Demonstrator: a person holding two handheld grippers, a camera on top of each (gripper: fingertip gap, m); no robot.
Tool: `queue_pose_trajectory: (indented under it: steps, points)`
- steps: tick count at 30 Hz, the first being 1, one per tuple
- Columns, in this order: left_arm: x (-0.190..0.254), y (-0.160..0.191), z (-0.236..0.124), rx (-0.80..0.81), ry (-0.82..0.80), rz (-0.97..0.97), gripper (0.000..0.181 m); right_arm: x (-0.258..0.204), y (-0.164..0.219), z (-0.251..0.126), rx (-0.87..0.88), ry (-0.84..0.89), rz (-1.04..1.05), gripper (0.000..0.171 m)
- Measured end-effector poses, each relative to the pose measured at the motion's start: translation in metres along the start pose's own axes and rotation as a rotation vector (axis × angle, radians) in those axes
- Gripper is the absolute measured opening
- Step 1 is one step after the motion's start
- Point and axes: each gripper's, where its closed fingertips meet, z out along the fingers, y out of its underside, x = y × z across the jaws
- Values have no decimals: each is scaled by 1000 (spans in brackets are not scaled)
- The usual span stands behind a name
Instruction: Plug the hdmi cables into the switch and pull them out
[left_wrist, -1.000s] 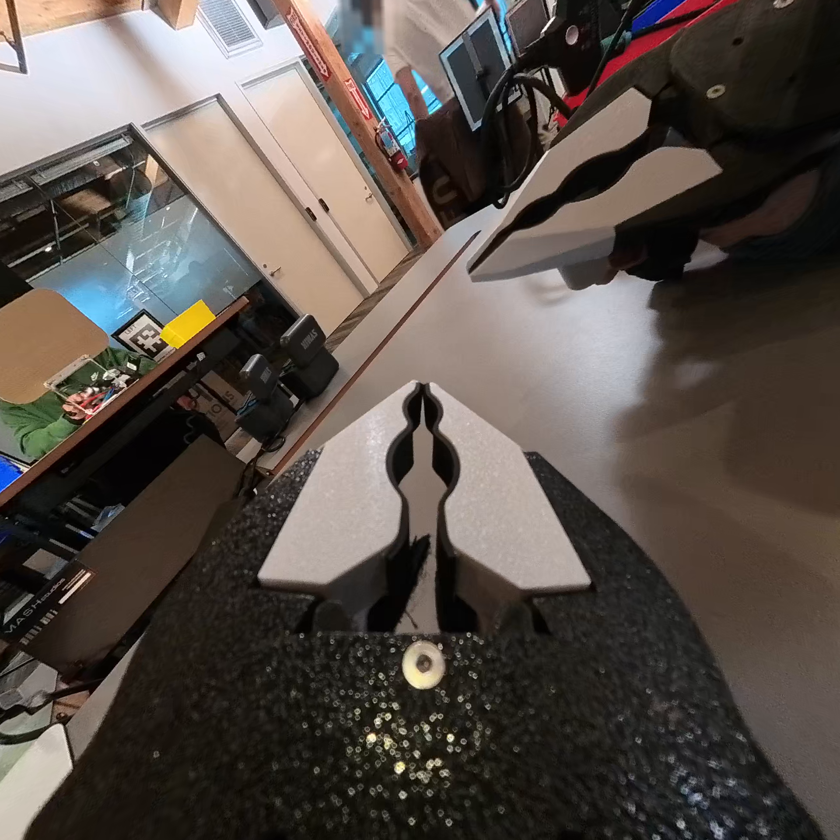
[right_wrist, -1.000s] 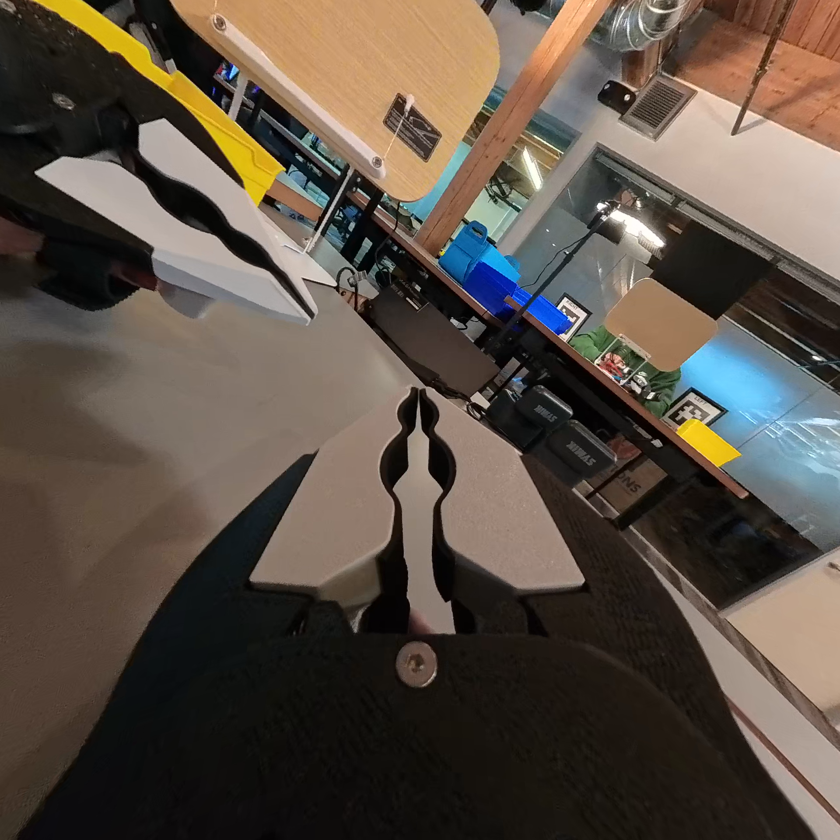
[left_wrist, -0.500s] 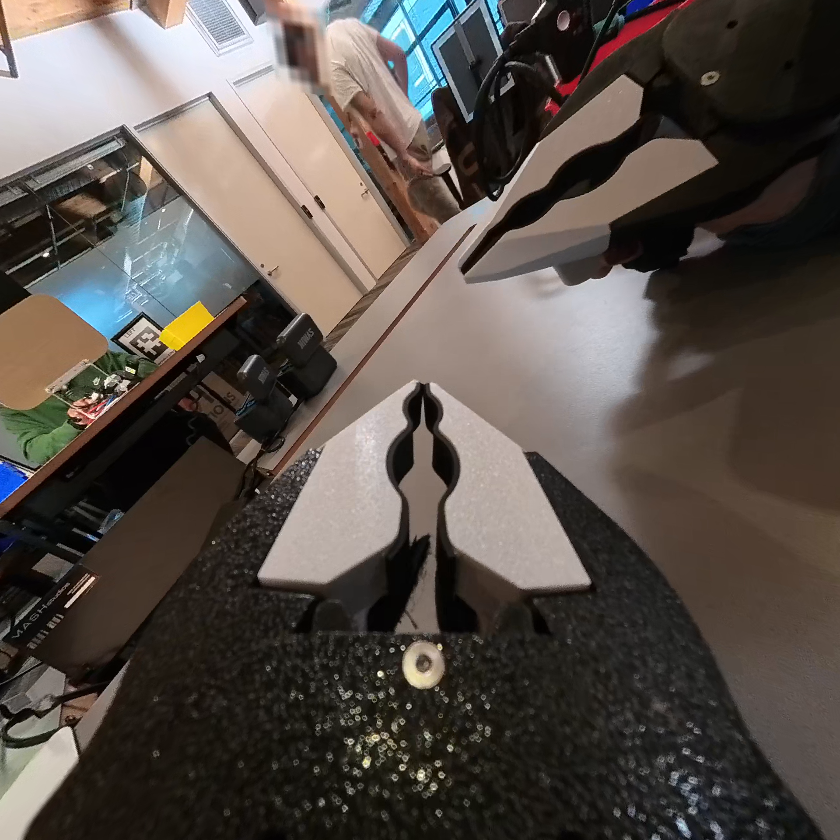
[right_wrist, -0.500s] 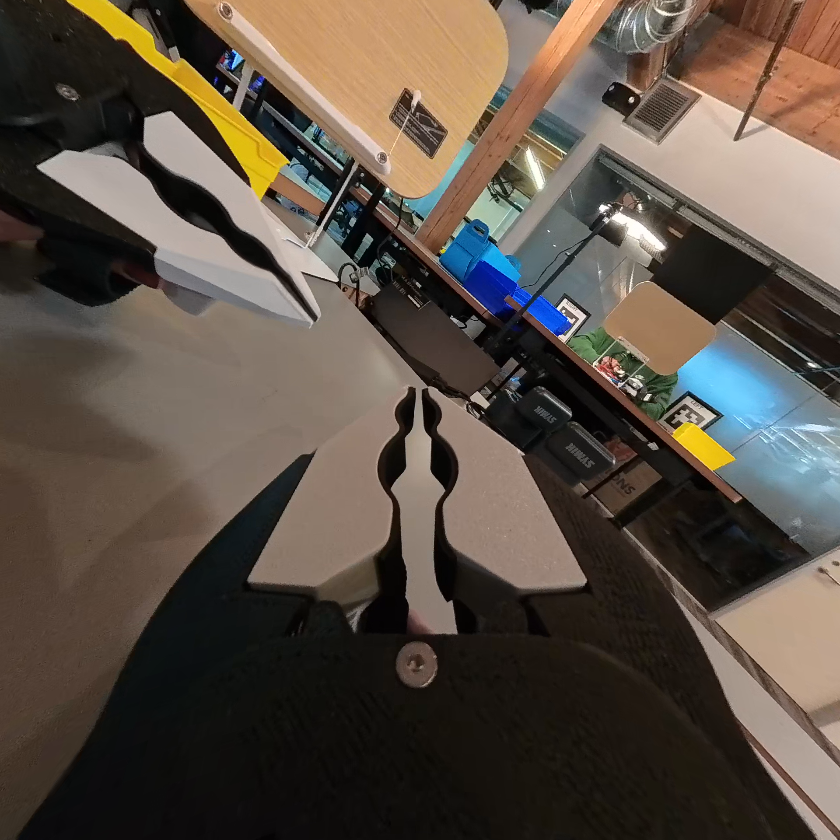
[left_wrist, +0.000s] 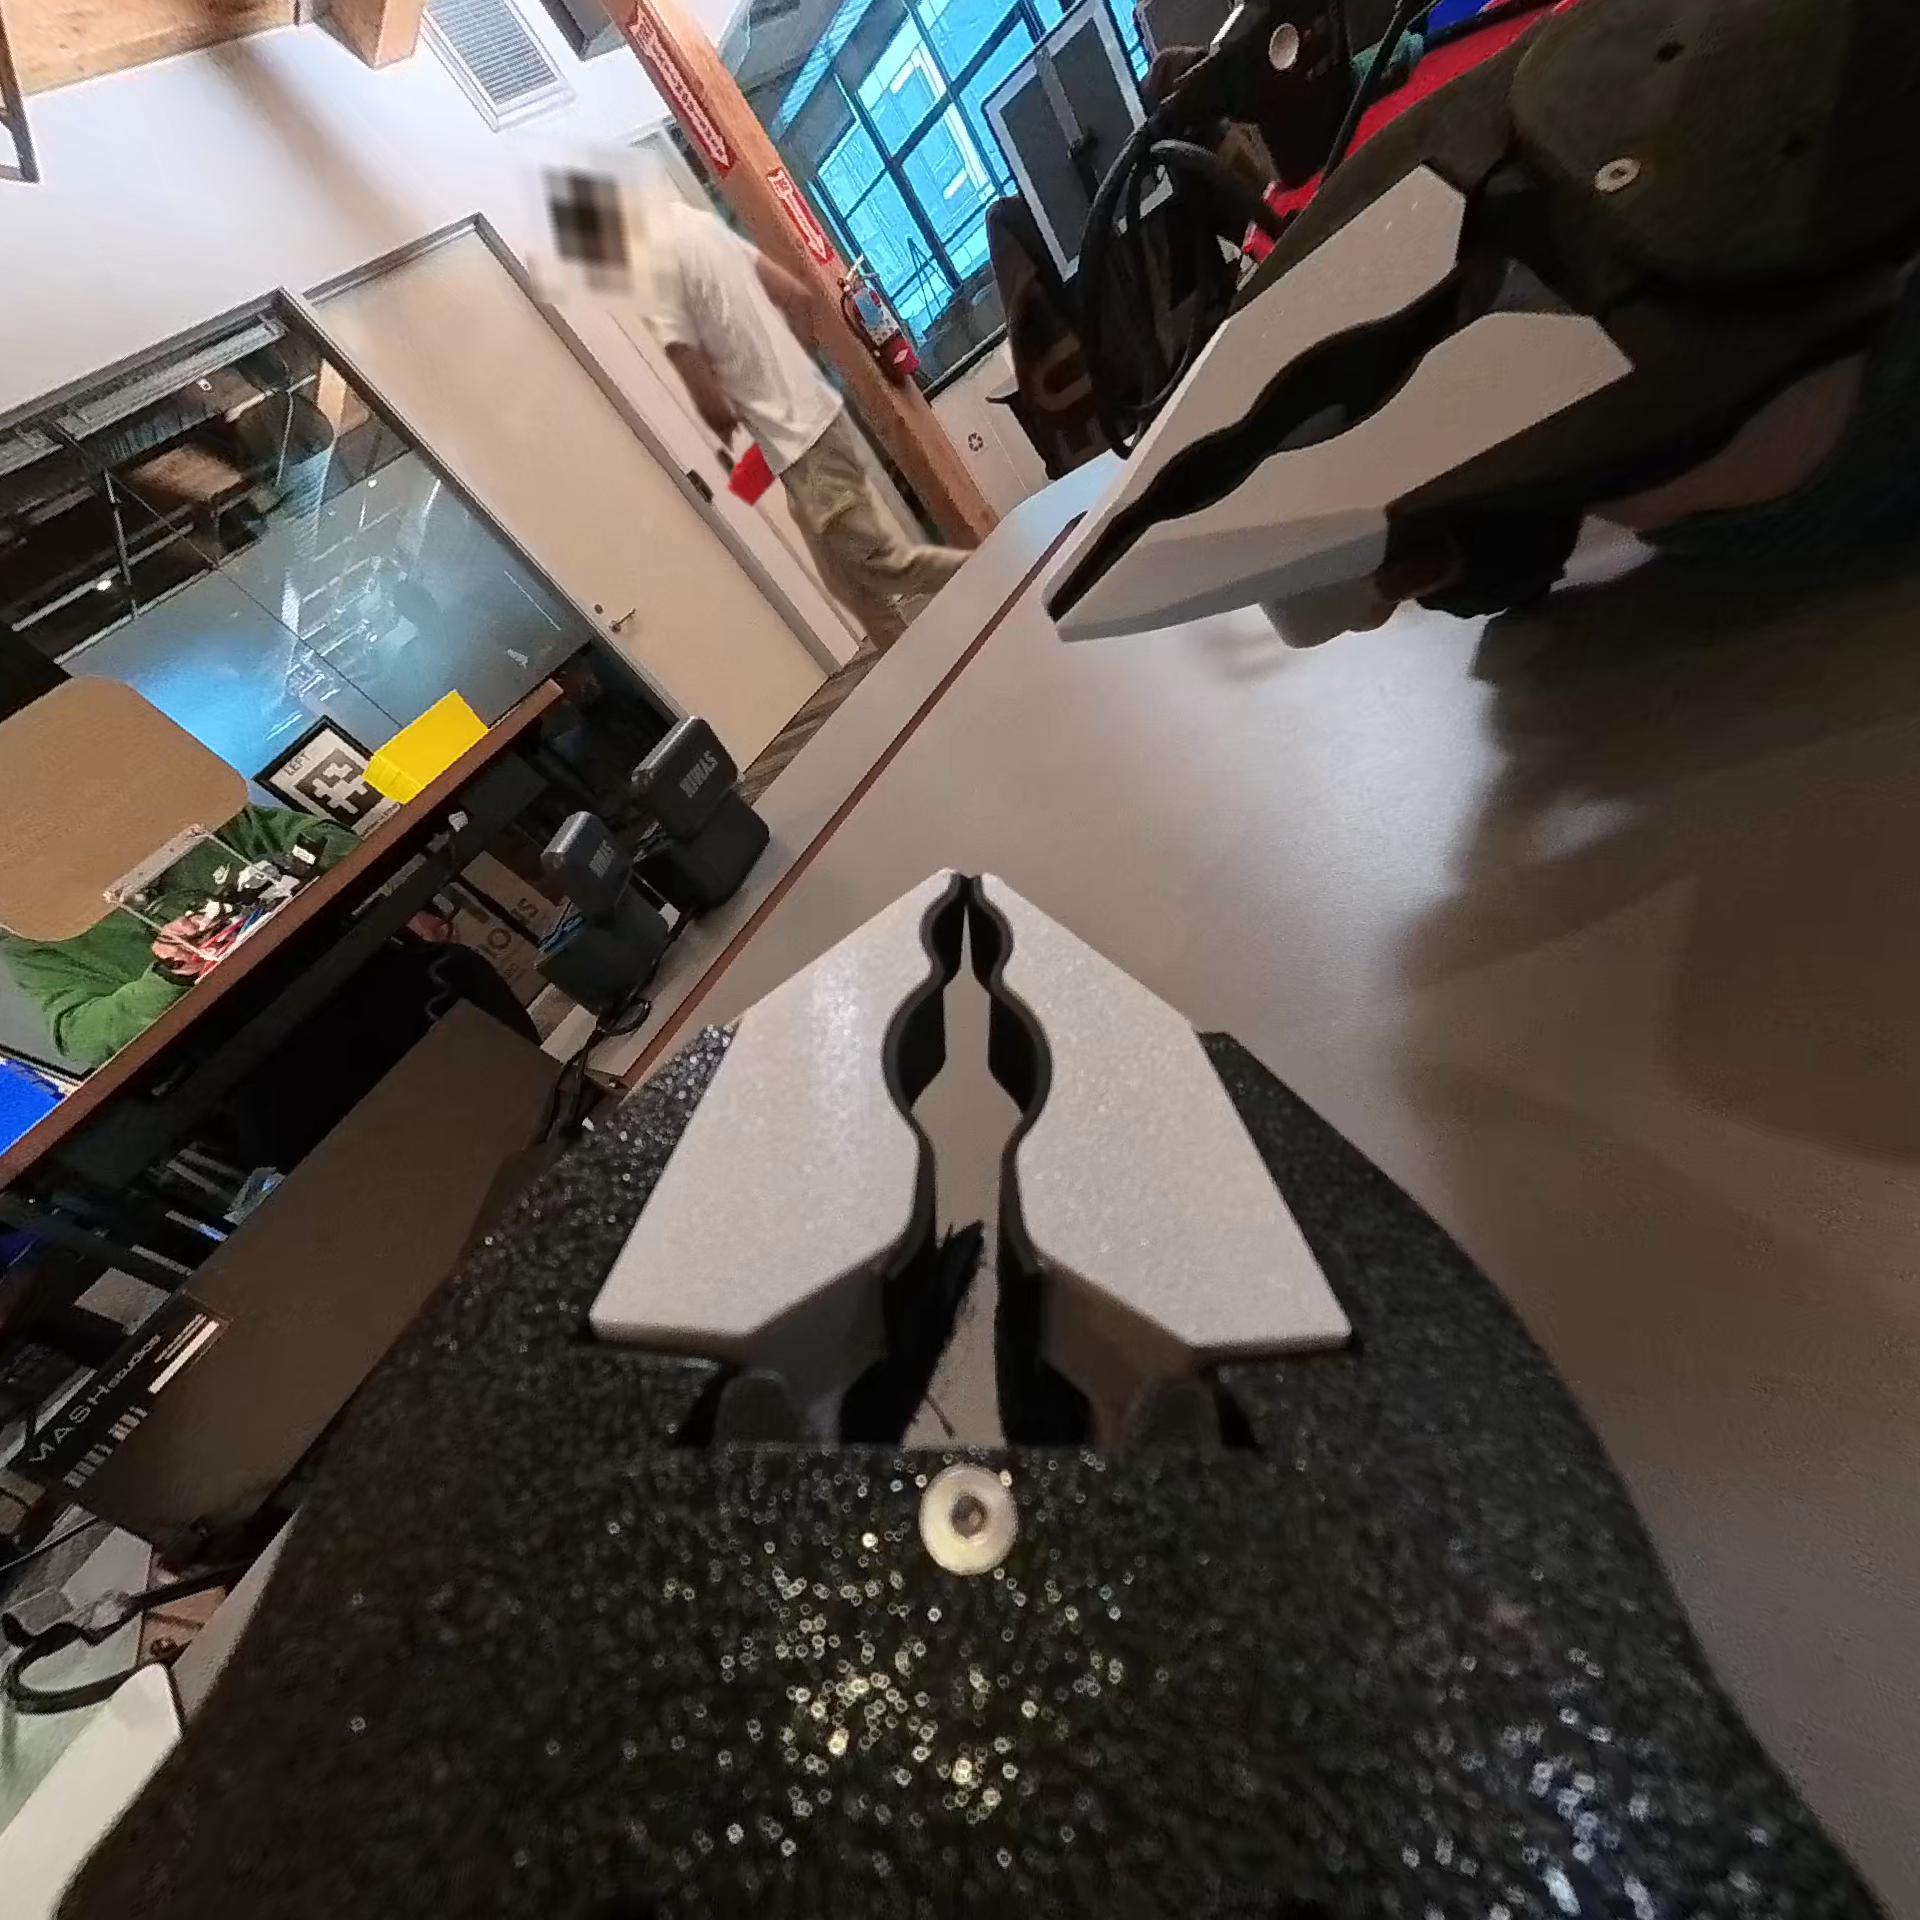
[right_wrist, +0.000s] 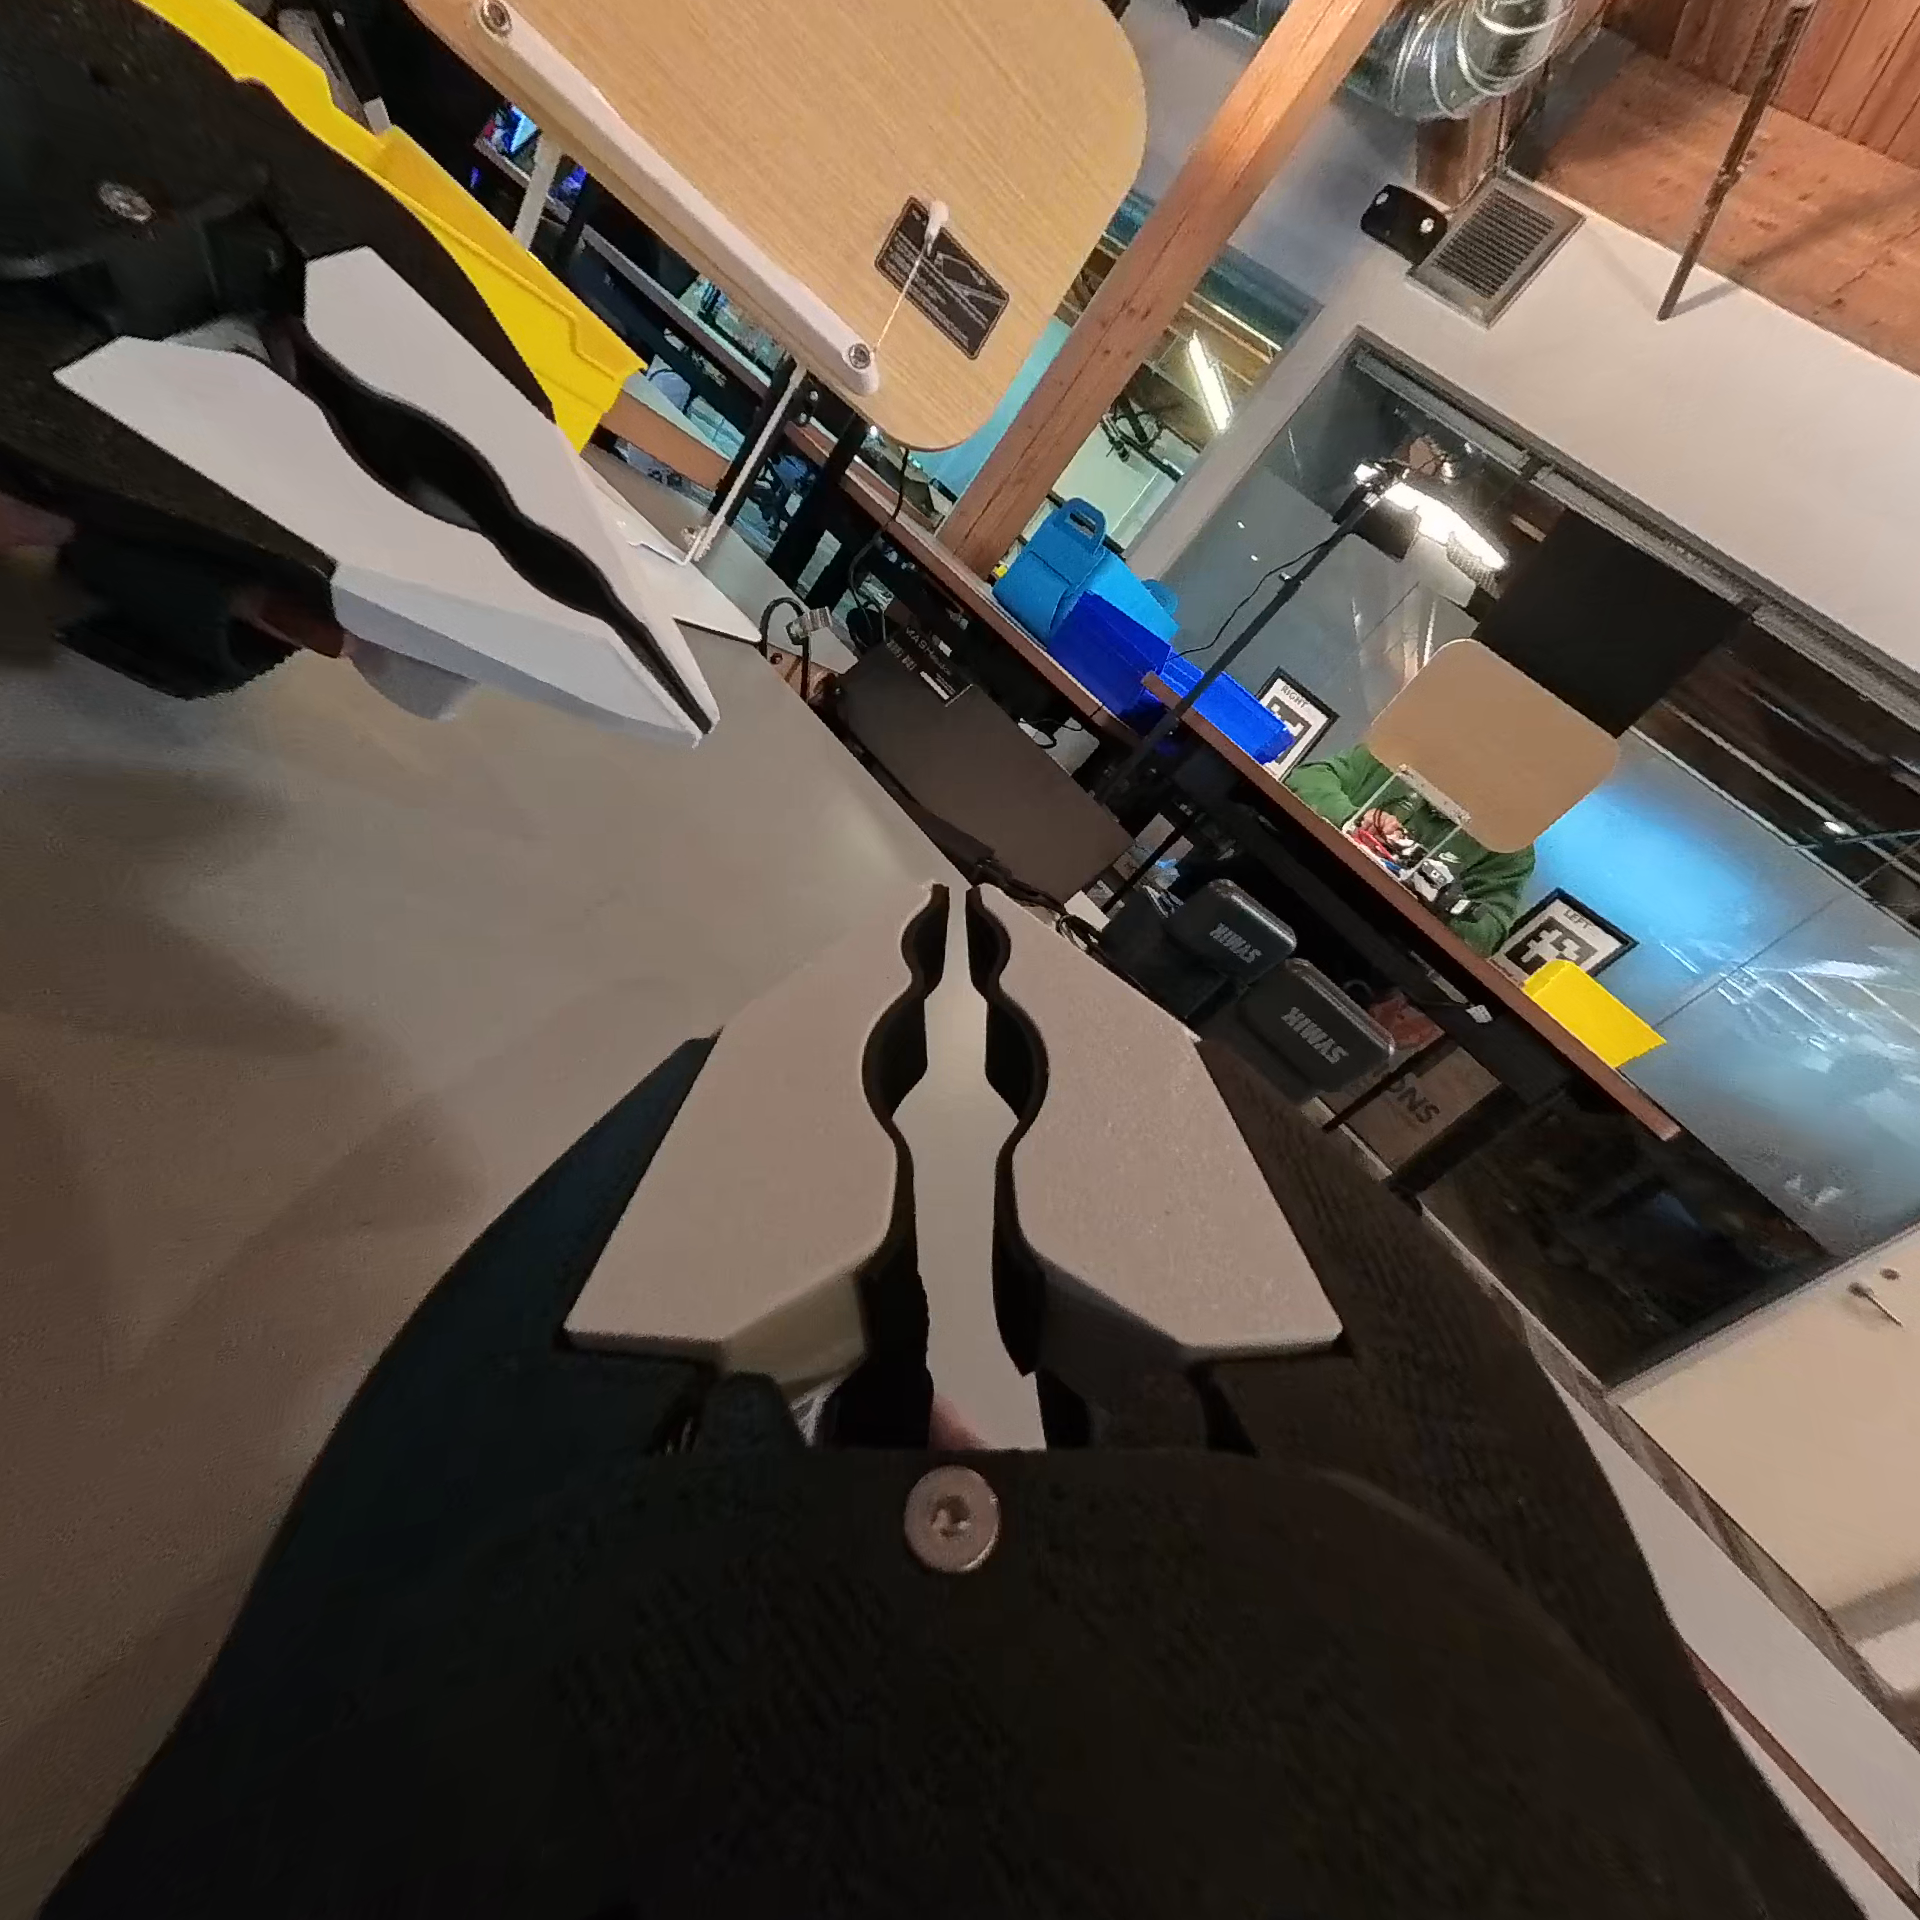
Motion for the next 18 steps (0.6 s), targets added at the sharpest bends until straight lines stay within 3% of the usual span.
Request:
queue_pose_trajectory:
  steps: [12, 16, 18]
  points:
    - [-5, 8, 7, -47, -31, 21, 0, 14, 10, 8, -59, 89, -19, 1]
    - [-18, 12, 4, -87, -119, 33, 0, 22, 15, 5, -91, 140, -21, 2]
    - [-26, 6, -2, -72, -197, -53, 0, 25, 19, 3, -123, 166, -37, 4]
